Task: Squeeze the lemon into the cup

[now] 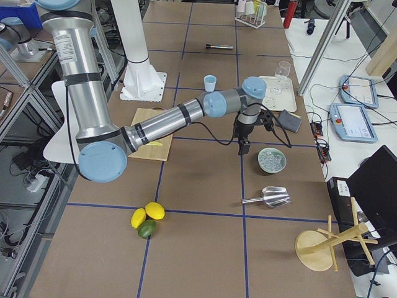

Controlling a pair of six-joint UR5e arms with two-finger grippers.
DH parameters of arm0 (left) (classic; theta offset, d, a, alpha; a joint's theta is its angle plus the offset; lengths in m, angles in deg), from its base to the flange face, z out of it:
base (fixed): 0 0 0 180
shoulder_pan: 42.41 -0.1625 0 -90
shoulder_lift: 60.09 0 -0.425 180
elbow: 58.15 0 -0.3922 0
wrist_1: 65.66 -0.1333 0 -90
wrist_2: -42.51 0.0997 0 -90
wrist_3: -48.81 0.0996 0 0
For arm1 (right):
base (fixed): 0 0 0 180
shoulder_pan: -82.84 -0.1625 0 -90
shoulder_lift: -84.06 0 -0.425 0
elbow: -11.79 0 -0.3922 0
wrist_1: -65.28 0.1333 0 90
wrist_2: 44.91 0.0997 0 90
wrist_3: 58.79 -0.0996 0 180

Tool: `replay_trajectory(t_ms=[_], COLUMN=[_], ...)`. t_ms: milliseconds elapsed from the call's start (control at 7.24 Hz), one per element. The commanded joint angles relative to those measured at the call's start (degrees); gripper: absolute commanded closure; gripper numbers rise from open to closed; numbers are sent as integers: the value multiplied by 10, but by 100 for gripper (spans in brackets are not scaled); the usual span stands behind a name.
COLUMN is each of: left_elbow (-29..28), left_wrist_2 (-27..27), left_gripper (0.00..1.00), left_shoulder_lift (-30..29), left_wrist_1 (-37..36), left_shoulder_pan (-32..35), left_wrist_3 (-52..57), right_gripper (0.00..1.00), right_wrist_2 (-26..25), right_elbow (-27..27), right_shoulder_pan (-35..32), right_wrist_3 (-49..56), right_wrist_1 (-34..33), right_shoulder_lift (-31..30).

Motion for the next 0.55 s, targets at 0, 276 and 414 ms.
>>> replay_trajectory(t_ms=[0,276,414], left_elbow=[18,26,23], left_wrist_2=[22,85,143], left_gripper=[0,0,0], left_shoulder_lift=[-8,-4,-5], left_wrist_1=[2,4,4], left_shoulder_pan=[-70,-132,-167], left_wrist_3=[-118,-269,-312], right_gripper=[0,0,0], right_wrist_2=[9,10,8], right_elbow=[-10,-9,-13], right_shoulder_pan=[-90,-130,-130], right_wrist_3=[134,147,147], right_wrist_1=[46,45,46], right_shoulder_lift=[-109,-138,-138])
